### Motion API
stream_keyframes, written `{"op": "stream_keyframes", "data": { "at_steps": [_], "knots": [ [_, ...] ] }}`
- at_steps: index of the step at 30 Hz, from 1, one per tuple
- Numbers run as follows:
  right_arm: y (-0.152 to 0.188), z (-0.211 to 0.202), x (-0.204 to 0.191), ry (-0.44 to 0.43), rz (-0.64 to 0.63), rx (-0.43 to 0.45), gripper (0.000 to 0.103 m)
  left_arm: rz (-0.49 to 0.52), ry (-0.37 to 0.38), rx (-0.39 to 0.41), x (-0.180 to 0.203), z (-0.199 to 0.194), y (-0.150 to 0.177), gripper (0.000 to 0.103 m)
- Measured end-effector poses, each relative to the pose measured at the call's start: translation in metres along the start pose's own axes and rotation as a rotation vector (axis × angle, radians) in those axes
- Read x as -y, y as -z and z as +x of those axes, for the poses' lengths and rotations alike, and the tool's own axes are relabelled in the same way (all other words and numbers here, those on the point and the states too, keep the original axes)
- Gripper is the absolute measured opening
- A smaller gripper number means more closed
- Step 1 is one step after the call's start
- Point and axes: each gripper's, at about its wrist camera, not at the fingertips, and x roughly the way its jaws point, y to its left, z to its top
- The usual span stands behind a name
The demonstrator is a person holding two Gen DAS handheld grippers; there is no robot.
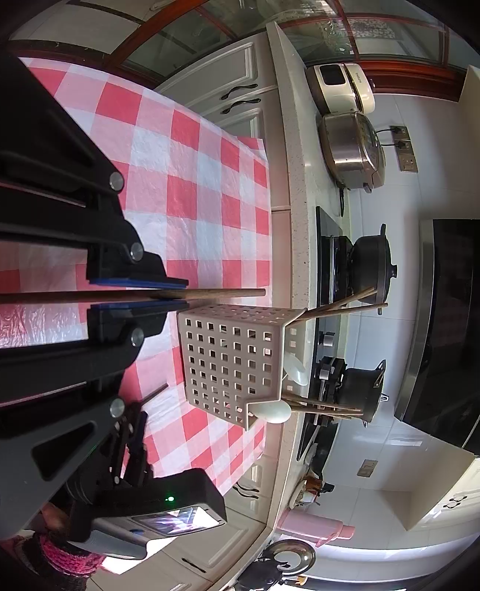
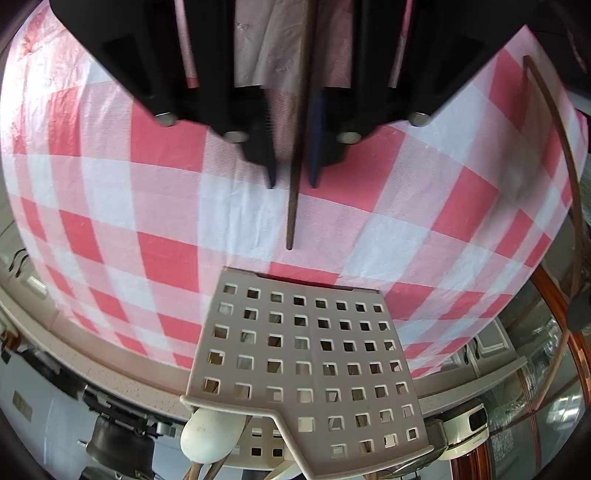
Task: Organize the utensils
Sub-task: 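Lift both chopsticks upright and carry them over the white caddy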
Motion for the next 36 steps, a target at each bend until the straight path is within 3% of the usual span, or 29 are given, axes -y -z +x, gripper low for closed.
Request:
{"op": "stream_keyframes", "data": {
  "at_steps": [14, 23, 36],
  "knots": [
    [-0.011, -0.122, 0.009, -0.079, 0.051, 0.388, 0.006, 0.013, 0.000, 0.062, 0.010, -0.030, -0.003, 0.006],
    [0.002, -0.169, 0.005, -0.065, 0.040, 0.507, 0.006, 0.036, -0.005, 0.140, 0.020, -0.061, -0.005, 0.006],
    [0.005, -0.192, 0.006, -0.064, 0.047, 0.580, 0.006, 0.070, 0.009, 0.198, 0.037, -0.075, -0.017, 0.006]
  ]
}}
